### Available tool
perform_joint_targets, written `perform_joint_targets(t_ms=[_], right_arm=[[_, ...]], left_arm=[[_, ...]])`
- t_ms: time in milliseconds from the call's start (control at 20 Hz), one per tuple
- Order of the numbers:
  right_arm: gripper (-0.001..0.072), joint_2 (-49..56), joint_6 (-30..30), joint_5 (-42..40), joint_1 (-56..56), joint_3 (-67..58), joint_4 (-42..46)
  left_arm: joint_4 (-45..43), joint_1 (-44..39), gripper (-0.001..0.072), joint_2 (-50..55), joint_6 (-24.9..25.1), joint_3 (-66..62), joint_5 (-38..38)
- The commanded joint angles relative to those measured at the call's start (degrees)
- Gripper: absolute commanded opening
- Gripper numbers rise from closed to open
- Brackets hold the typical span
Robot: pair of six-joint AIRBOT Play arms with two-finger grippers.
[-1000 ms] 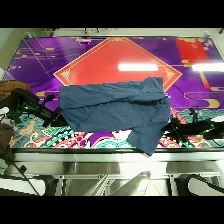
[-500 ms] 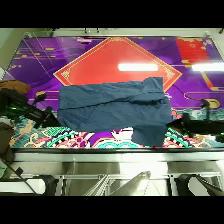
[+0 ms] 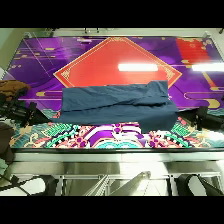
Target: Fold the shirts.
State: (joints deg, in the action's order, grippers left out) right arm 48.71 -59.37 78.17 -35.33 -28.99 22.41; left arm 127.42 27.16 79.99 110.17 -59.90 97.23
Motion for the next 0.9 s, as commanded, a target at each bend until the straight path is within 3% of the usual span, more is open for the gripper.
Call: perform_joint_targets(t_ms=[0,150,350,500,850], right_arm=[[0.0018,1.0,3.1,-0.5,-0.2,-0.1,-5.7],[0.0017,4.4,6.4,-6.6,-0.2,-0.3,-8.9],[0.0017,15.9,18.2,-13.6,2.1,-0.6,-21.4],[0.0017,28.3,25.7,-17.6,7.6,-5.6,-25.8],[0.0018,49.4,27.9,-19.3,14.1,-23.3,-25.4]], left_arm=[[4.2,-0.7,0.0021,-3.0,3.1,0.0,-1.6],[8.2,0.6,0.0021,-3.4,3.3,-0.5,-9.1],[10.2,-1.1,0.0021,3.7,2.7,-5.0,-13.5],[10.1,-4.7,0.0021,11.2,1.7,-11.3,-15.1],[10.1,-7.3,0.0020,28.1,-2.8,-26.0,-15.3]])
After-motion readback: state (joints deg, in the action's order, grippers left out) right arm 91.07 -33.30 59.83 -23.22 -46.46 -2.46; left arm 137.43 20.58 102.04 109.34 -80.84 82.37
